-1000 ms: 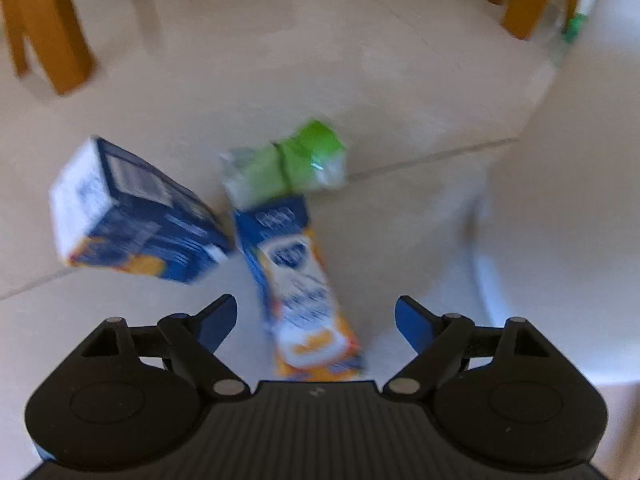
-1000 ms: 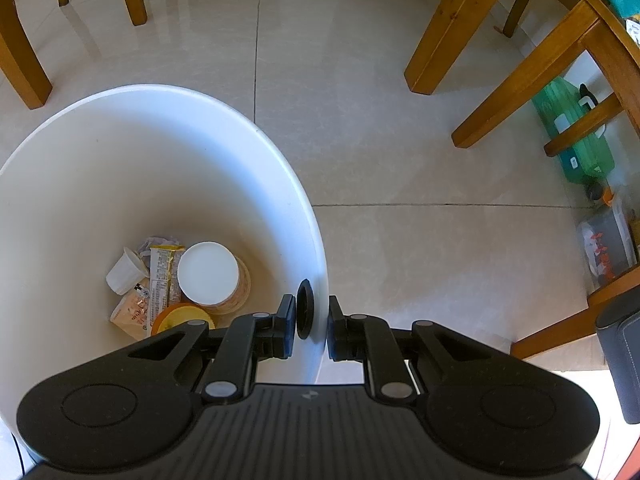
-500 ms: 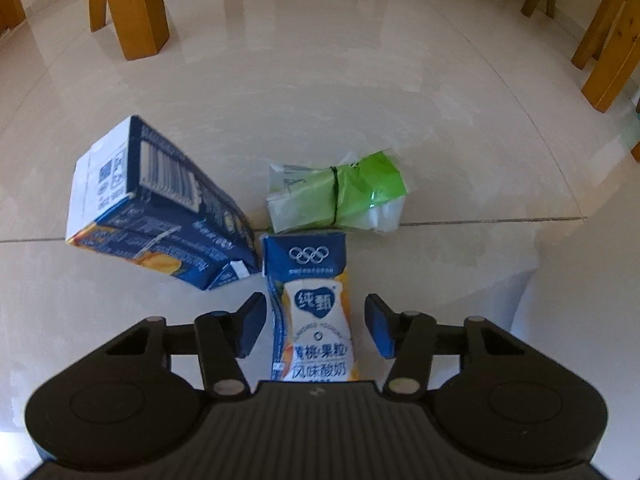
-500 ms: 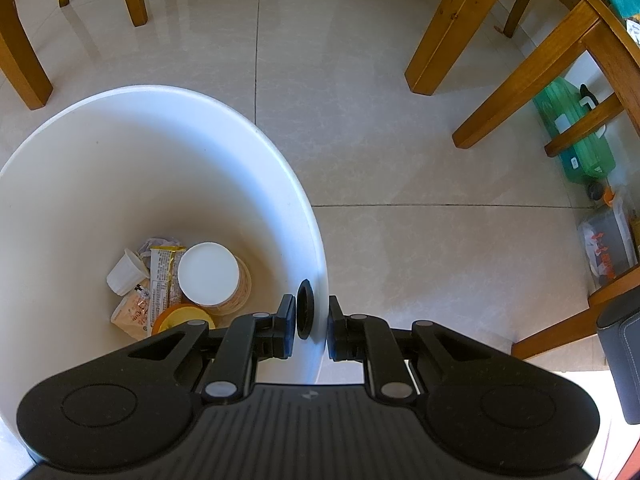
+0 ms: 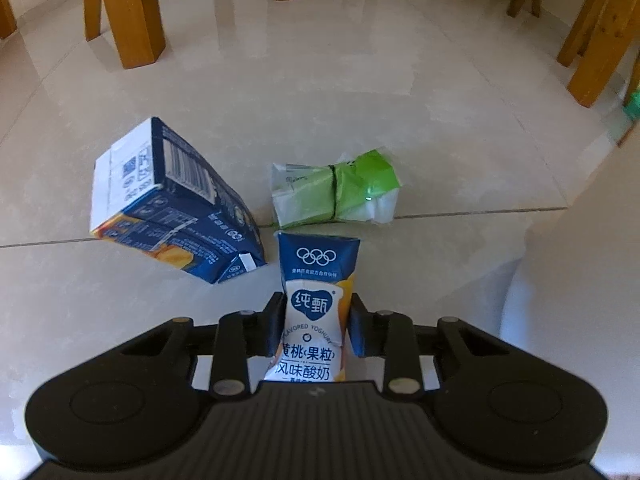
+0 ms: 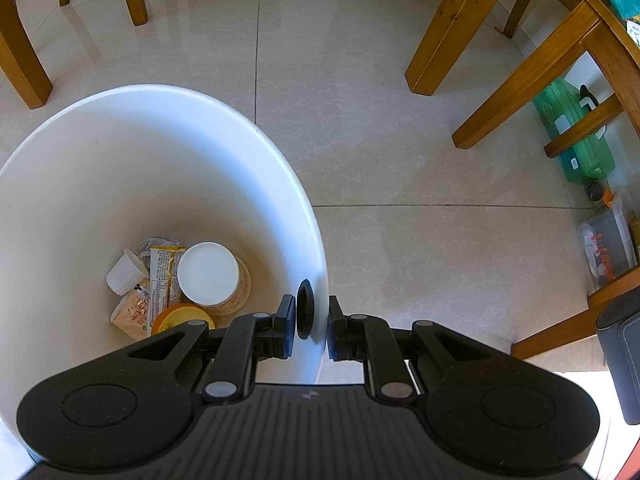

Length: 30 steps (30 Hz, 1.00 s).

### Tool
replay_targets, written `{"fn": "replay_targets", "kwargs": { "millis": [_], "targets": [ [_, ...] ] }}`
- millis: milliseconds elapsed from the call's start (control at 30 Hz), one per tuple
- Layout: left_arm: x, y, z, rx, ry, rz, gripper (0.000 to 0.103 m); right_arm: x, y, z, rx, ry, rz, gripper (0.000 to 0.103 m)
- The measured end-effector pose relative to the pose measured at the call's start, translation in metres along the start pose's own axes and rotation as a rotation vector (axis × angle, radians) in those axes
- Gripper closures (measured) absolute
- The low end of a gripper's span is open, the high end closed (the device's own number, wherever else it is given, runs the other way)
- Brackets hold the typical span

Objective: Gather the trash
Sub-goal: 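Carry the yogurt carton over the white bin and open the left gripper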

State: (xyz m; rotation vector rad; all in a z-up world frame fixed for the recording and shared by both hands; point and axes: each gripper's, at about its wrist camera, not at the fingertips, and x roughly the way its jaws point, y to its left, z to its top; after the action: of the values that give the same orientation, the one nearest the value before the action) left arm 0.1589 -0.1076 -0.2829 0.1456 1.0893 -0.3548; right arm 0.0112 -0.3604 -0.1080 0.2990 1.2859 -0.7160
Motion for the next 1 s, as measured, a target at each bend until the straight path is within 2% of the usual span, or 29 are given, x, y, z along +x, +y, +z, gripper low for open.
{"fn": "replay_targets", "kwargs": {
  "millis": [300, 467, 567, 700, 833, 1000],
  "targets": [
    [-0.047, 0.007, 0.004, 0.084, -0.018, -0.084, 0.072, 0.002, 0.002, 0.001, -0.004, -0.001, -0.008, 0.085],
    [-0.102, 0.002, 0.020, 0.177, -0.025, -0.141, 0.072, 0.000, 0.005, 0.002, 0.000, 0.000, -0.012, 0.085],
    [-0.149, -0.003, 0.036, 0.232, -0.057, -0.198, 0.072, 0.000, 0.006, 0.002, -0.001, -0.001, -0.016, 0.085],
    [-0.210, -0.022, 0.059, 0.308, -0.103, -0.264, 0.072, -0.001, 0.006, 0.002, 0.000, -0.001, -0.018, 0.085],
    [-0.262, -0.052, 0.078, 0.373, -0.153, -0.361, 0.072, -0.001, 0.006, 0.001, -0.001, -0.003, -0.018, 0.085],
    [-0.289, -0.093, 0.087, 0.434, -0.207, -0.479, 0.070, -0.002, 0.006, 0.001, -0.003, -0.004, -0.018, 0.085]
  ]
}}
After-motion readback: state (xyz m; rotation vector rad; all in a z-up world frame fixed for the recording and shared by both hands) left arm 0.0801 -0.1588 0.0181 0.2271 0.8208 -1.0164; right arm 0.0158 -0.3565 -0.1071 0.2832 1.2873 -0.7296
